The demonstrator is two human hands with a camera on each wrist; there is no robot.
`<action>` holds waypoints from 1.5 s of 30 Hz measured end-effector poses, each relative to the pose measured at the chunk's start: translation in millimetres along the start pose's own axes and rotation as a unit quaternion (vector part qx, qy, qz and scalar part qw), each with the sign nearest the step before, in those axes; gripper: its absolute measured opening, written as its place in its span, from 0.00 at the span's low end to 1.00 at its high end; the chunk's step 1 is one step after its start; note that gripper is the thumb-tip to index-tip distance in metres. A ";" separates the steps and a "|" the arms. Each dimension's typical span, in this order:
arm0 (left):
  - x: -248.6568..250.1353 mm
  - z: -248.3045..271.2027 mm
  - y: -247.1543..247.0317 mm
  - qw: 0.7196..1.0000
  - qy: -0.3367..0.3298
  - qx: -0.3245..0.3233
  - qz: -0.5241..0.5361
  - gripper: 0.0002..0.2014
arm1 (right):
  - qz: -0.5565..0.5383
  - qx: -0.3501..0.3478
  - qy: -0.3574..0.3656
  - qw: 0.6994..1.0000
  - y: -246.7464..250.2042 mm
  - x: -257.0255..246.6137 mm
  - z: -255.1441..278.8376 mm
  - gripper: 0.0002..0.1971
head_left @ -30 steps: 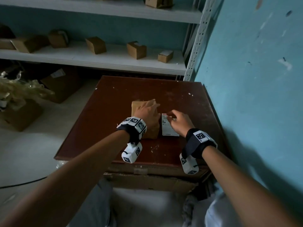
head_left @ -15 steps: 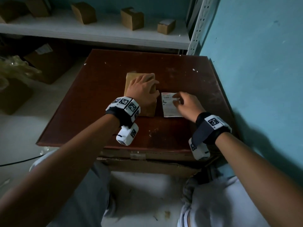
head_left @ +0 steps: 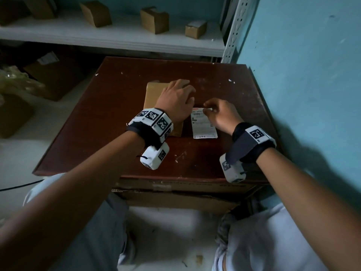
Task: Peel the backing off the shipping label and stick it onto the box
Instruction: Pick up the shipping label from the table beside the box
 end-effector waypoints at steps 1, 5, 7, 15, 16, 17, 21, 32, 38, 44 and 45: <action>5.7 -0.5 -0.7 1.000 -0.006 -0.004 0.012 0.19 | -0.009 0.011 0.001 1.000 2.9 0.0 -1.2 0.10; 25.7 0.0 -13.2 0.995 -0.020 -0.057 0.078 0.19 | -0.011 0.037 0.006 0.999 15.3 1.5 -5.9 0.09; 34.2 2.7 -19.1 0.992 -0.027 -0.084 0.089 0.20 | 0.004 0.042 0.007 0.999 19.8 6.3 -6.9 0.10; 46.1 14.1 -35.5 0.990 -0.015 -0.134 0.040 0.19 | 0.003 0.019 -0.034 0.999 17.9 25.3 -6.0 0.14; 46.7 14.1 -35.7 0.990 -0.014 -0.132 0.040 0.18 | 0.004 0.019 -0.037 0.999 17.5 26.9 -6.1 0.14; 47.7 14.5 -35.6 0.991 -0.014 -0.130 0.041 0.18 | 0.005 0.017 -0.041 0.999 17.4 28.3 -6.0 0.13; 54.2 18.2 -38.0 0.989 -0.016 -0.134 0.053 0.18 | 0.001 0.015 -0.047 0.999 17.2 31.6 -7.0 0.11; 40.5 25.3 -75.1 0.964 0.100 -0.211 0.131 0.18 | -0.037 -0.001 -0.073 0.997 13.2 32.0 -1.5 0.16; 29.0 27.7 -77.9 0.955 0.148 -0.211 0.145 0.18 | -0.018 -0.020 -0.082 0.996 10.5 31.0 0.7 0.17; 22.9 28.8 -77.5 0.954 0.167 -0.214 0.126 0.23 | -0.015 -0.027 -0.085 0.996 8.1 30.0 0.4 0.16; 22.9 29.1 -77.5 0.954 0.167 -0.216 0.121 0.23 | -0.012 -0.028 -0.084 0.996 8.1 29.9 0.1 0.15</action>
Point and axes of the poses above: each hand's wrist, its own z-axis away from the middle knuckle, its own y-axis out of the back of the hand, x = y × z, the point moved 7 cm from there along -z, towards the middle knuckle, and after that the axes turned 10 degrees about y, right-handed, at the moved point
